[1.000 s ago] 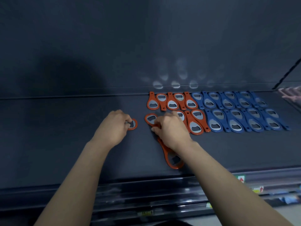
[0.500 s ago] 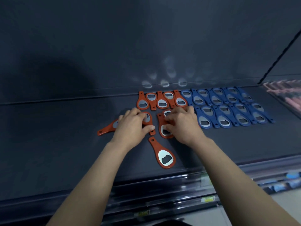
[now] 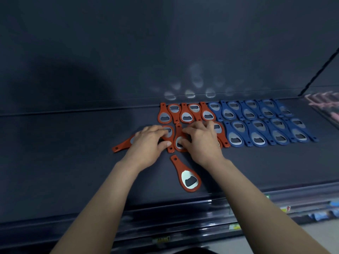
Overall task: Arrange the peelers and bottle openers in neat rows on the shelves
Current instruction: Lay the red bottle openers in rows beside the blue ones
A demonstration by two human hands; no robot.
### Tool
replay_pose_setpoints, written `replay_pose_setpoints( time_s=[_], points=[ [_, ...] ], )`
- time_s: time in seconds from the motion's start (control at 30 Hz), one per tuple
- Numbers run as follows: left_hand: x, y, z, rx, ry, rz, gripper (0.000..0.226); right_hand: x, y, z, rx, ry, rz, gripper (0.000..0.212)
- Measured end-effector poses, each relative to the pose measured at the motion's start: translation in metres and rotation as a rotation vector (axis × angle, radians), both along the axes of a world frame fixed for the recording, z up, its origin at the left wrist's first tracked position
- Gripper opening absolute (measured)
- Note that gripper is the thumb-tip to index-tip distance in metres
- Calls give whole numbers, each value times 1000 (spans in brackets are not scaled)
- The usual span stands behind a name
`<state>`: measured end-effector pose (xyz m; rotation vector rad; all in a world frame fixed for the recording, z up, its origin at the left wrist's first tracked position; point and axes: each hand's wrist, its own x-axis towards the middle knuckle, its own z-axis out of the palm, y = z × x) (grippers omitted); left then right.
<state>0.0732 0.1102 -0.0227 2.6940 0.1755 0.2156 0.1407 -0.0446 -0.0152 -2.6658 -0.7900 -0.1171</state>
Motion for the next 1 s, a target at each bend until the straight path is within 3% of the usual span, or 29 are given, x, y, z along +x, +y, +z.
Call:
replay_pose_setpoints(
  time_s=[0.1,0.2,0.27,0.37,0.53,0.8,1.0],
  points=[
    [-5,4,5,-42,-49,65,40,-1,0,7,59,35,35,25],
    [-14,17,10,114,-36,263,26,-2,1,25,74,244,91,15],
    [-23,25,12,192,16,384,19,-3,1,35,-66,381,131,22],
    [-32,29,12,121,54,418,17,-8,3,43,-286,473,168,34],
    [-30,24,16,26,51,386,17,-14,8,41,-474,447,196,41],
    [-26,12,18,-26,61,408,18,-22,9,38,-455,453,196,58],
    [-33,11,19,-17,30,431,13,-39,17,44,-460,406,252,53]
  ],
)
